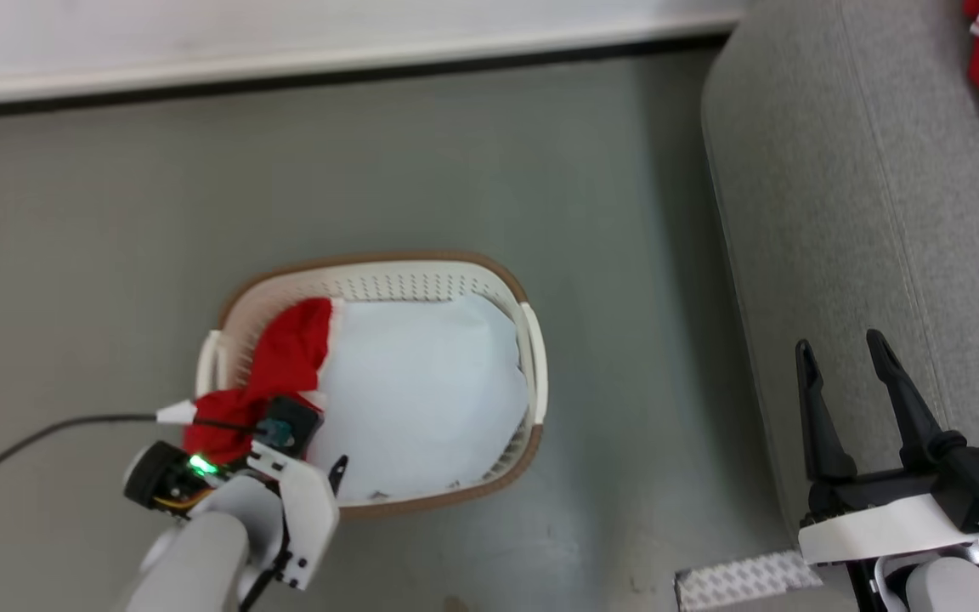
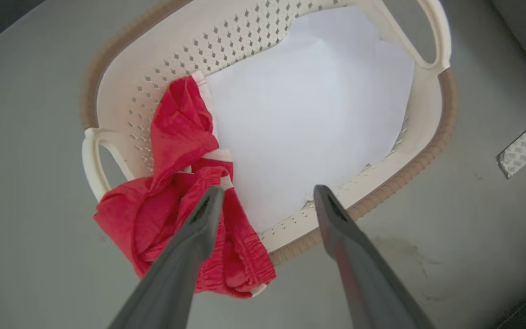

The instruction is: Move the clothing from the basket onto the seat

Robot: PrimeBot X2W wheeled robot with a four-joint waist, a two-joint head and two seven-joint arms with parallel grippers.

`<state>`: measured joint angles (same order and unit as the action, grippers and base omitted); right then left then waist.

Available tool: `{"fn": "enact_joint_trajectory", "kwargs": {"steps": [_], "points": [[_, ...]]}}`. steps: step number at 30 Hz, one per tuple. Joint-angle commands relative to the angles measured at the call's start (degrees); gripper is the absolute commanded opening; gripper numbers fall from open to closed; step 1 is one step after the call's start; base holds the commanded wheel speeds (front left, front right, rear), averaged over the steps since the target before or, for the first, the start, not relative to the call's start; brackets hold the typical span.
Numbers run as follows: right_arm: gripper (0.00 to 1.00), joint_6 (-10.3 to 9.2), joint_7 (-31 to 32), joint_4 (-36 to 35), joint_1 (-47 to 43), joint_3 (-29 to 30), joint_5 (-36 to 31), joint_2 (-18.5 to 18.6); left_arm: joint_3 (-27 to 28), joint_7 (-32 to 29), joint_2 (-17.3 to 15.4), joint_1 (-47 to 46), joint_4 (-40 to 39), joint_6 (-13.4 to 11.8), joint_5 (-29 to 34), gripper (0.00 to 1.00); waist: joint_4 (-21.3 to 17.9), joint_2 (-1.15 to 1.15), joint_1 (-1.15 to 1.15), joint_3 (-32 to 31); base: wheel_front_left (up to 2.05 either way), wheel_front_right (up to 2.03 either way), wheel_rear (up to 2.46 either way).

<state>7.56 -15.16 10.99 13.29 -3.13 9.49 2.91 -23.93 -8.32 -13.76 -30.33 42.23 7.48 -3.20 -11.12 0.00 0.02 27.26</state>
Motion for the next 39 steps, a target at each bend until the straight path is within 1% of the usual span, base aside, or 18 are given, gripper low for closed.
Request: {"fn": "enact_joint_trajectory", "kwargs": {"steps": [1,7,11,14,17,20,24,36,39], "points": [[1.00,-0.15,0.0,-0.4,1.0,0.0,0.5,0.0,-0.3,-0.5,-1.1,-1.4,0.9,0.0,1.1,1.00,-2.5,0.00,-0.02,3.6,0.00,0.00,0.00],[1.00,-0.15,0.0,-1.0,2.3,-0.6,2.3,0.0,-2.5,-2.3,-3.2,-6.1,4.7,-0.6,3.9,1.00,-3.8,0.00,-0.02,6.9,0.00,0.00,0.00],[1.00,-0.15,0.0,-1.2,3.1,-1.2,3.3,0.0,-3.4,-2.8,-4.0,-8.8,6.3,-0.9,5.0,1.00,-4.4,0.00,-0.02,8.9,0.00,0.00,0.00],[1.00,-0.15,0.0,-1.5,3.6,-1.8,4.2,0.0,-4.1,-3.7,-5.4,-10.5,7.4,-1.5,6.0,1.00,-4.8,0.00,-0.02,10.5,0.00,0.00,0.00],[1.00,-0.15,0.0,-1.5,4.3,-2.6,5.9,0.0,-4.9,-4.4,-6.2,-12.2,8.2,-1.4,6.9,1.00,-5.2,0.00,-0.02,12.1,0.00,0.00,0.00],[1.00,-0.15,0.0,-1.4,4.7,-3.5,9.8,0.0,-5.6,-4.9,-7.3,-13.7,8.6,-1.4,7.8,1.00,-5.5,0.00,-0.02,13.4,0.00,0.00,0.00],[1.00,-0.15,0.0,-1.6,5.7,-4.6,13.2,0.0,-6.6,-6.5,-8.5,-15.3,9.1,-1.1,8.5,1.00,-6.1,0.00,-0.02,15.1,0.00,0.00,0.00],[1.00,-0.15,0.0,-2.4,7.6,-7.0,20.4,0.0,-8.9,-10.3,-12.5,-18.7,8.2,-0.9,9.9,1.00,-7.5,0.00,-0.02,19.5,0.00,0.00,0.00],[1.00,-0.15,0.0,-2.4,7.9,-7.8,21.1,0.0,-9.6,-11.6,-13.4,-19.2,7.7,-0.6,10.0,1.00,-7.8,0.00,-0.02,20.4,0.00,0.00,0.00]]}}
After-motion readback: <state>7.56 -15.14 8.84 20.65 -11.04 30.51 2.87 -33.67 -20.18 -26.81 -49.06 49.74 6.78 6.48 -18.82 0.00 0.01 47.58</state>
